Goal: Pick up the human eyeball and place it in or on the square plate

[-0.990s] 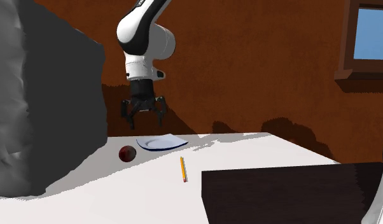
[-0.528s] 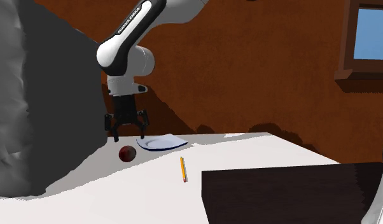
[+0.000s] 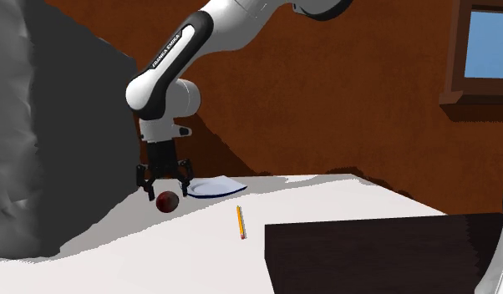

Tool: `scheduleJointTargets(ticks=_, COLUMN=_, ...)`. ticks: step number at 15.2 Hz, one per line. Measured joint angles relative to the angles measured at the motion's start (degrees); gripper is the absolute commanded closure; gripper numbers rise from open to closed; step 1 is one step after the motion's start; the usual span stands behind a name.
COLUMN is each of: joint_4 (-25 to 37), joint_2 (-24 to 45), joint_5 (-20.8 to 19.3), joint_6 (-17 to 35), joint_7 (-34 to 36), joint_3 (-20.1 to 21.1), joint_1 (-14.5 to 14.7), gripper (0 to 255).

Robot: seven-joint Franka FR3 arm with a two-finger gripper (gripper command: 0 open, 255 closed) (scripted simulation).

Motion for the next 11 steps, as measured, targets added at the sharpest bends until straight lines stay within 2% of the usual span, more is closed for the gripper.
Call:
scheduleJointTargets(ticks=7, joint_4=-0.15, joint_2=0.53, joint_5=-0.19, joint_6=0.68, joint_7=0.17, joint_3=-0.17, joint_1=0.07, gripper=0)
scheduleJointTargets(ticks=8, joint_4=-0.15, joint_2=0.53, joint_5=-0.19, joint_6=0.68, joint_7=0.17, joint_3=-0.17, joint_1=0.07, gripper=255)
scheduleJointTargets(ticks=11, joint_4=-0.15, joint_2=0.53, joint_5=-0.18, joint_6=0.68, joint_7=0.17, joint_3=-0.17, joint_1=0.07, gripper=255)
